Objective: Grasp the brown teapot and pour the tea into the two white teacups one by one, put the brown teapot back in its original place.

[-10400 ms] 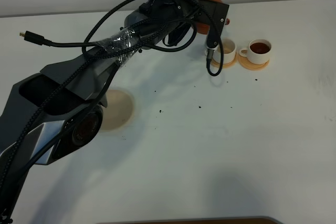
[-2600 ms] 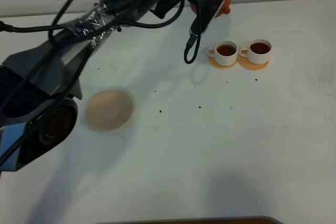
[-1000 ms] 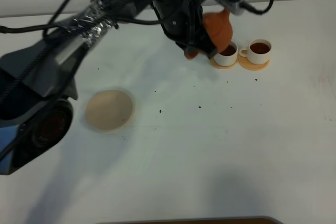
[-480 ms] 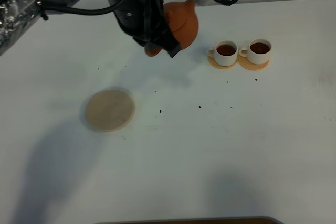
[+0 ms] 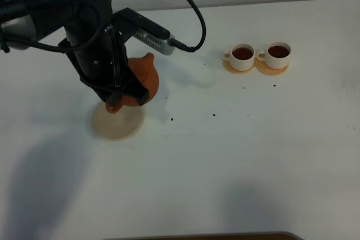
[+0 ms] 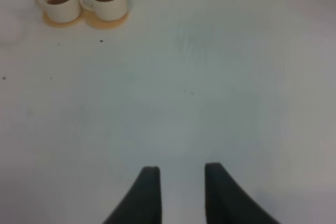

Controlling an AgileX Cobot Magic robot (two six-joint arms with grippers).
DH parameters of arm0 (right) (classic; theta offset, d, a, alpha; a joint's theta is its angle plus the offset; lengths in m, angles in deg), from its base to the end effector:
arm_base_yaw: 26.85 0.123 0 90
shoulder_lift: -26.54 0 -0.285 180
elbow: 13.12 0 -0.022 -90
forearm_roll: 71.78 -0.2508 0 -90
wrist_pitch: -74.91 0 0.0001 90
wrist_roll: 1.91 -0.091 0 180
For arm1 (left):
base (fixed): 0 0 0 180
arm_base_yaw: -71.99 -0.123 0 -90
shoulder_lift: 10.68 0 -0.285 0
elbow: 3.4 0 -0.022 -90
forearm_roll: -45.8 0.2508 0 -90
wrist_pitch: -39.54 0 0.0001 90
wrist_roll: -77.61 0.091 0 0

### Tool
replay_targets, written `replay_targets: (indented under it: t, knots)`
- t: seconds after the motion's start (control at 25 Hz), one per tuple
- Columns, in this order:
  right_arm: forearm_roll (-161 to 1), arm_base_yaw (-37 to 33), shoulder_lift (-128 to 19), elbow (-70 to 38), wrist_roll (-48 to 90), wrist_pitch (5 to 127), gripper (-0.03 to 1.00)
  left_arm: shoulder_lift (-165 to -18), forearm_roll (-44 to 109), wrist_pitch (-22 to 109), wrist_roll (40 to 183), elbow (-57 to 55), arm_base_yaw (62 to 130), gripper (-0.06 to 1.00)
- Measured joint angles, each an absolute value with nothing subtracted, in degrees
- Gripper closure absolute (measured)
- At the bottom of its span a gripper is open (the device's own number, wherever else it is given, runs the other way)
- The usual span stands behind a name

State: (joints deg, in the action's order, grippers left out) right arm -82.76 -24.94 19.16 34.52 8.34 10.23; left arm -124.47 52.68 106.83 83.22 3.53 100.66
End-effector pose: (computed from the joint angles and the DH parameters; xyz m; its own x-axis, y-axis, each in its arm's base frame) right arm -0.0121 0.0153 0.2775 -0.4691 -0.1102 -0.8762 -0.2290 0.9734 0.0001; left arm 0.3301 -0.1690 0.2421 -0.7963 0.5985 -0.0876 0.5875 0.7997 0.1238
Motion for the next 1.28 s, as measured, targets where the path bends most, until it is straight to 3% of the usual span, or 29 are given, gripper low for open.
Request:
replay_targets:
  t: [0.52,1.28]
  knots:
    - [-82.8,-24.9,19.2,34.5,8.3,10.2,0.73,-123.0,51.3,94.6,78.2,-11.1,94.4,0.80]
    - [-82.9,-24.9,19.2,34.5,8.3,10.2,0.73,-123.0,55.4,86.3,75.9,-15.4,93.2,0.80]
